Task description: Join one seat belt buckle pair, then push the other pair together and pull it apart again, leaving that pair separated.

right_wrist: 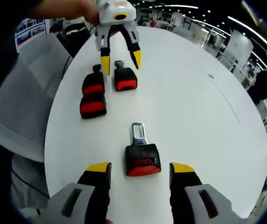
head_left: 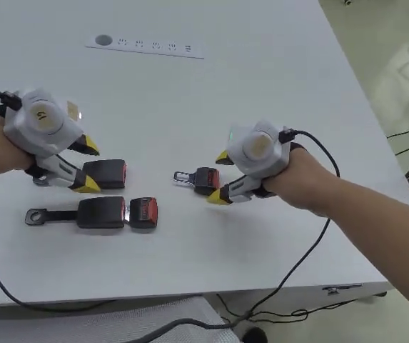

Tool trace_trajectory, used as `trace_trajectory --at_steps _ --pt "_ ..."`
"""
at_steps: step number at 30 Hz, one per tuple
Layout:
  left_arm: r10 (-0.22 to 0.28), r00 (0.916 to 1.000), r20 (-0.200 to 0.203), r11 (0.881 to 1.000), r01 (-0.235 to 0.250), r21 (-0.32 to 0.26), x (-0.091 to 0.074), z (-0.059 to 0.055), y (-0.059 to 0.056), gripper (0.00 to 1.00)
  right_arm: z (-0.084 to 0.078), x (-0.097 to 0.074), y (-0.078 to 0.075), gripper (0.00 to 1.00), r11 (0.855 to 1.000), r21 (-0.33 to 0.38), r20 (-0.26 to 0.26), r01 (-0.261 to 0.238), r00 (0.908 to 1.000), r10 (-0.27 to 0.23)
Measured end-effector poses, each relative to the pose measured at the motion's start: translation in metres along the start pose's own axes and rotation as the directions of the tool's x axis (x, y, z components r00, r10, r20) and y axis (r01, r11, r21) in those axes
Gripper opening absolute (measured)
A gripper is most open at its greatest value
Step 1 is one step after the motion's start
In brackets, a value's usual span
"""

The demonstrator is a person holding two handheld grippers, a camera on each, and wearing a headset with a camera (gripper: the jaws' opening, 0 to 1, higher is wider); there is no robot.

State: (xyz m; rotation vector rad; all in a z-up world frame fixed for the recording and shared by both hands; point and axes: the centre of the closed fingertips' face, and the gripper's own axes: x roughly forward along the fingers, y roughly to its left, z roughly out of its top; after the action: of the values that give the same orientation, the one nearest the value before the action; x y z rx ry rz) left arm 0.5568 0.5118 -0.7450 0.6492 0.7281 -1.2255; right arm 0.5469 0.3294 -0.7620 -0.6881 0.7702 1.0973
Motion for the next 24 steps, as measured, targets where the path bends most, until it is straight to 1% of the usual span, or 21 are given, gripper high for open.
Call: trace_trajectory --at_steps 1,2,3,4,5,6,7,8,10,12,13,14,15,16,18,21,23,24 --pt "0.012 0.9996 0.025 1.000 -0.012 -0.021 -0.005 0.001 -0.003 0.47 0.003 -0.004 0.003 0.50 1.000 0.015 0.013 0.007 0.9999 -0.007" --pt "0.022 0.9993 0.031 0.999 -0.021 -0.027 -0.003 -0.002 -0.002 0.47 0.006 -0.008 0.007 0.50 0.999 0.032 0.030 0.023 0.9993 -0.023" --pt "0.048 0.9978 0.046 0.998 -0.046 -0.039 -0.008 -0.003 -0.004 0.49 0.004 -0.008 0.007 0.51 0.999 0.035 0.039 0.033 0.9987 -0.034" --pt "0.075 0.9961 0.046 0.996 -0.073 -0.042 -0.016 -0.005 -0.004 0.52 0.004 -0.011 0.012 0.52 0.999 0.035 0.041 0.040 0.9983 -0.041" --pt "0.112 0.9931 0.036 0.992 -0.110 -0.053 -0.020 -0.008 -0.002 0.56 0.005 -0.013 0.016 0.53 0.998 0.037 0.045 0.042 0.9980 -0.044" --pt "0.138 0.9900 0.031 0.988 -0.135 -0.079 -0.024 -0.017 -0.002 0.64 0.005 -0.015 0.020 0.55 0.998 0.044 0.051 0.051 0.9973 -0.053" --pt "0.138 0.9898 0.036 0.987 -0.134 -0.086 -0.028 -0.019 -0.006 0.67 0.005 -0.016 0.023 0.56 0.997 0.048 0.057 0.057 0.9966 -0.060" --pt "0.144 0.9889 0.036 0.986 -0.140 -0.093 -0.033 -0.022 -0.011 0.66 0.004 -0.017 0.027 0.58 0.997 0.055 0.061 0.059 0.9962 -0.062" --pt "0.159 0.9865 0.038 0.982 -0.154 -0.105 -0.038 -0.029 -0.015 0.67 0.001 -0.018 0.032 0.60 0.994 0.085 0.066 0.065 0.9953 -0.071" --pt "0.163 0.9859 0.036 0.980 -0.158 -0.122 -0.044 -0.036 -0.024 0.67 0.002 -0.024 0.038 0.64 0.991 0.104 0.078 0.080 0.9930 -0.089" --pt "0.170 0.9848 0.034 0.978 -0.165 -0.130 -0.046 -0.040 -0.026 0.68 0.002 -0.025 0.040 0.65 0.988 0.129 0.081 0.085 0.9921 -0.096" --pt "0.182 0.9828 0.031 0.974 -0.176 -0.146 -0.050 -0.044 -0.028 0.68 0.001 -0.026 0.042 0.66 0.986 0.144 0.085 0.083 0.9917 -0.096" --pt "0.196 0.9801 0.028 0.966 -0.189 -0.175 -0.053 -0.050 -0.030 0.69 0.000 -0.025 0.044 0.67 0.985 0.150 0.088 0.085 0.9912 -0.099" --pt "0.202 0.9790 0.029 0.963 -0.193 -0.191 -0.056 -0.050 -0.034 0.70 0.000 -0.027 0.047 0.67 0.984 0.152 0.091 0.089 0.9905 -0.103" --pt "0.224 0.9742 0.026 0.952 -0.213 -0.220 -0.064 -0.061 -0.039 0.72 0.005 -0.033 0.053 0.70 0.981 0.173 0.107 0.084 0.9889 -0.103" --pt "0.244 0.9697 0.019 0.934 -0.229 -0.272 -0.073 -0.076 -0.047 0.75 0.007 -0.038 0.058 0.74 0.971 0.226 0.128 0.079 0.9857 -0.110" --pt "0.264 0.9645 0.017 0.919 -0.246 -0.308 -0.080 -0.082 -0.052 0.76 0.013 -0.043 0.064 0.75 0.967 0.244 0.148 0.072 0.9828 -0.111" --pt "0.269 0.9630 0.019 0.913 -0.248 -0.323 -0.083 -0.085 -0.054 0.77 0.013 -0.043 0.064 0.76 0.966 0.247 0.157 0.076 0.9806 -0.118"
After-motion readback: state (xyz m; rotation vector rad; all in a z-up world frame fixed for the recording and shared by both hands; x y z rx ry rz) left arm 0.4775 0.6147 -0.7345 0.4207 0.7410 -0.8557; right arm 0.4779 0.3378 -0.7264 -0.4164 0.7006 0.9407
